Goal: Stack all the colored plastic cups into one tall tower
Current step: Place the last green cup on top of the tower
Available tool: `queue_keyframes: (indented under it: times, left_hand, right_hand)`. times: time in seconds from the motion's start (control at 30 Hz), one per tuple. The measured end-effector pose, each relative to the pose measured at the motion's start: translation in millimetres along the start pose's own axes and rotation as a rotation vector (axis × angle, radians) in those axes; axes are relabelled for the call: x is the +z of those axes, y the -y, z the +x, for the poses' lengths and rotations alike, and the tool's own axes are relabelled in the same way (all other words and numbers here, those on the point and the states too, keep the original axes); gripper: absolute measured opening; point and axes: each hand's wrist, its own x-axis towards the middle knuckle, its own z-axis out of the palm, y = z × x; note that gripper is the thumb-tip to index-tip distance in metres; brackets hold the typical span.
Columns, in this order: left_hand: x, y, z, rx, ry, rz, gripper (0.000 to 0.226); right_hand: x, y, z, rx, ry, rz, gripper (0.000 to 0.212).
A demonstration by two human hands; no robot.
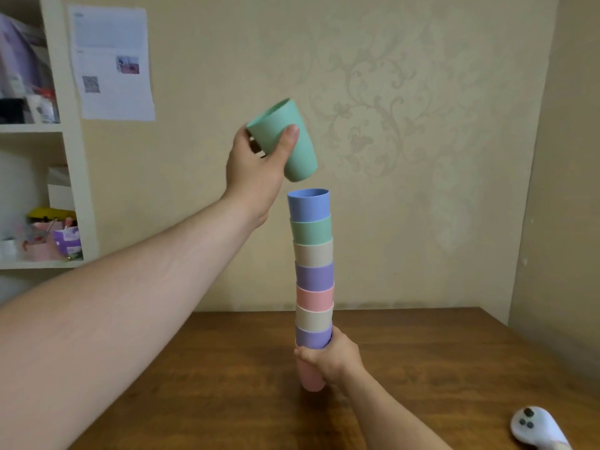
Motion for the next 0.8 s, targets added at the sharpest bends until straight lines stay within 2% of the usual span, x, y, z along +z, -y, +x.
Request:
queue_keyframes:
  times: [0.1,0.2,0.3,0.43,0.53,0.6,0.67,0.8]
  left_hand:
    - [12,10,-1,-0.059,0.114,0.155,0.059]
    - [16,31,-4,-0.203,0.268,0.239,0.050]
    - [21,49,-6,-0.252,0.301,0.214,0.046]
    - [29,61,-9,-0.264,0.307,0.149,0.061]
    - [28,68,-16,-0.241,0.292,0.132,0.061]
    - [21,77,-27,-0.200,0.318,0.162,0.061]
    - [13,94,-44,-0.189,0.365,0.203,0.070]
    - [-6,158,-105,-0.342,0.470,0.251,0.079]
  right_hand:
    - [0,-1,1,-0.012,0.008,-0.006,0.069]
    - [0,-3,2,-0.018,0.012,-0.007,0.065]
    - [0,-6,5,-0.035,0.012,-0.008,0.069]
    - [0,-10,5,-0.048,-0.001,-0.005,0.072]
    - [3,-13,4,-0.065,-0.017,-0.010,0.073]
    - [6,-16,3,-0.083,-0.022,-0.007,0.072]
    - [9,-22,0,-0.101,-0.025,0.016,0.069]
    - [16,-41,-4,-0.171,-0.073,0.009,0.077]
